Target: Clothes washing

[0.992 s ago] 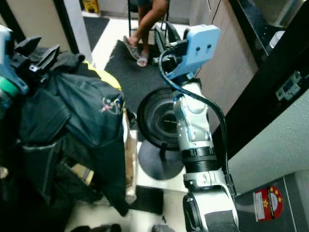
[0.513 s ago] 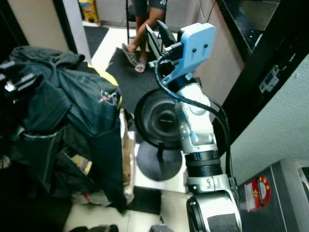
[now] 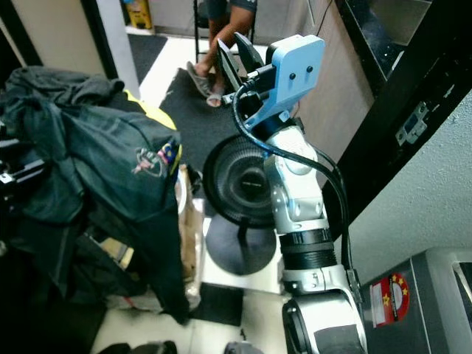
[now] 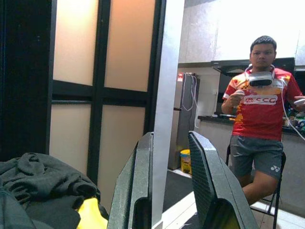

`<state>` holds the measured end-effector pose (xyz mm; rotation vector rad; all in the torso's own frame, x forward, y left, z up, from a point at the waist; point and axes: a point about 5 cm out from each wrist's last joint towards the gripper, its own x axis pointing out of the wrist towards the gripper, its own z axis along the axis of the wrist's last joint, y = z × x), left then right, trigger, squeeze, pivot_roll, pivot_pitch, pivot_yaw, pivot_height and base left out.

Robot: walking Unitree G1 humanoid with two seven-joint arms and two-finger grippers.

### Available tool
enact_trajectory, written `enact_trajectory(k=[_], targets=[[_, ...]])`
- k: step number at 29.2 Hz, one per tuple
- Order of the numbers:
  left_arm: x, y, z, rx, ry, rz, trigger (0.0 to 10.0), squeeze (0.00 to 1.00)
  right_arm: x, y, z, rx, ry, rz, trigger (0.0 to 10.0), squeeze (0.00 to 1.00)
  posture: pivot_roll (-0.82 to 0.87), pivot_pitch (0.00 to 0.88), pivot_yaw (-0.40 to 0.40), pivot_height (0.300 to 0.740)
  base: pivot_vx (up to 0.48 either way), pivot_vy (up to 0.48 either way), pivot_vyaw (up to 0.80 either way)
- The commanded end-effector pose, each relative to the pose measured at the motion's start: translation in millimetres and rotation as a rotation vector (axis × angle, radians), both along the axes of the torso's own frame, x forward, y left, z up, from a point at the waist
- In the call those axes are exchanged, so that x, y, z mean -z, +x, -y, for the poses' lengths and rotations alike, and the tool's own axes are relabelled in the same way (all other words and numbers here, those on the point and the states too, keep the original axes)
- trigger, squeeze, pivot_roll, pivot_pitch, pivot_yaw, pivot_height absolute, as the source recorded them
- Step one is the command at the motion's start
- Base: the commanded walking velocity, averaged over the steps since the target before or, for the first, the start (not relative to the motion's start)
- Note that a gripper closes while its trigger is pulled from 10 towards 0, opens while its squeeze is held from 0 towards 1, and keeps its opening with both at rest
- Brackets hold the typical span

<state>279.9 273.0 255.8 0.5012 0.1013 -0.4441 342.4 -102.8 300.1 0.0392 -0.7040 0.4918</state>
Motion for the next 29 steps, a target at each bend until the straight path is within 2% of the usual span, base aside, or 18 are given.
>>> enact_trajectory(k=[1, 2, 6, 12, 17, 19, 20, 21, 22, 23, 25, 26, 28, 29], targets=[[1, 3.3, 8.7, 0.019, -0.031, -0.014, 10.0, 0.0, -1, 1.4, -1.5, -0.011, 0.011, -0.011, 10.0, 0.0, 0.14, 0.039, 0.019, 0.74, 0.0, 0.0, 0.0], [-6, 15.3, 10.1, -0.026, -0.078, 0.038, 0.0, 0.0, -1, 1.5, -1.5, -0.009, 0.013, -0.012, 10.0, 0.0, 0.14, 0.037, 0.022, 0.74, 0.0, 0.0, 0.0], [-12, 20.9, 11.9, -0.023, -0.103, 0.063, 0.0, 0.0, -2, 1.4, -0.6, -0.003, 0.017, -0.011, 10.0, 0.0, 0.13, 0.037, 0.024, 0.74, 0.0, 0.0, 0.0], [-8, 15.7, 14.7, 0.018, -0.098, 0.054, 0.0, 0.0, -1, 1.2, 4.1, 0.013, 0.022, -0.015, 10.0, 0.0, 0.13, 0.041, 0.028, 0.74, 0.0, 0.0, 0.0], [-8, 14.4, 15.1, 0.003, -0.11, 0.061, 0.0, 0.0, -2, 1.6, 4.2, 0.013, 0.028, -0.017, 10.0, 0.0, 0.13, 0.047, 0.026, 0.74, 0.0, 0.0, 0.0], [-22, 20.5, 17.5, -0.019, -0.155, 0.15, 0.0, 0.0, -2, 2.4, 3.9, 0.011, 0.031, -0.018, 10.0, 0.0, 0.14, 0.049, 0.023, 0.74, 0.0, 0.0, 0.0], [-22, 20.5, 17.5, -0.019, -0.155, 0.15, 0.0, 0.0, -2, 2.4, 3.9, 0.011, 0.031, -0.018, 10.0, 0.0, 0.14, 0.049, 0.023, 0.74, 0.0, 0.0, 0.0], [-37, 24.3, 20.6, -0.017, -0.203, 0.24, 0.0, 0.0, -3, 2.7, 3.5, 0.01, 0.032, -0.017, 10.0, 0.0, 0.14, 0.049, 0.024, 0.74, 0.0, 0.0, 0.0], [-37, 24.3, 20.6, -0.017, -0.203, 0.24, 0.0, 0.0, -3, 2.7, 3.5, 0.01, 0.032, -0.017, 10.0, 0.0, 0.14, 0.049, 0.024, 0.74, 0.0, 0.0, 0.0], [-61, 26.2, 25.3, -0.003, -0.277, 0.366, 9.6, 0.0, -3, 2.9, 3.0, 0.009, 0.034, -0.017, 10.0, 0.0, 0.13, 0.049, 0.024, 0.74, 0.0, 0.0, 0.0], [-97, 24.2, 31.4, 0.033, -0.395, 0.531, 10.0, 0.0, -4, 3.1, 2.2, 0.008, 0.038, -0.016, 10.0, 0.0, 0.13, 0.048, 0.024, 0.74, 0.0, 0.0, 0.0], [-97, 24.2, 31.4, 0.033, -0.395, 0.531, 10.0, 0.0, -4, 3.1, 2.2, 0.008, 0.038, -0.016, 10.0, 0.0, 0.13, 0.048, 0.024, 0.74, 0.0, 0.0, 0.0], [-123, 19.2, 37.8, 0.091, -0.426, 0.626, 10.0, 0.0, -5, 3.0, 1.3, 0.007, 0.041, -0.015, 10.0, 0.0, 0.13, 0.048, 0.024, 0.74, 0.0, 0.0, 0.0], [-123, 19.2, 37.8, 0.091, -0.426, 0.626, 10.0, 0.0, -5, 3.0, 1.3, 0.007, 0.041, -0.015, 10.0, 0.0, 0.13, 0.048, 0.024, 0.74, 0.0, 0.0, 0.0]])
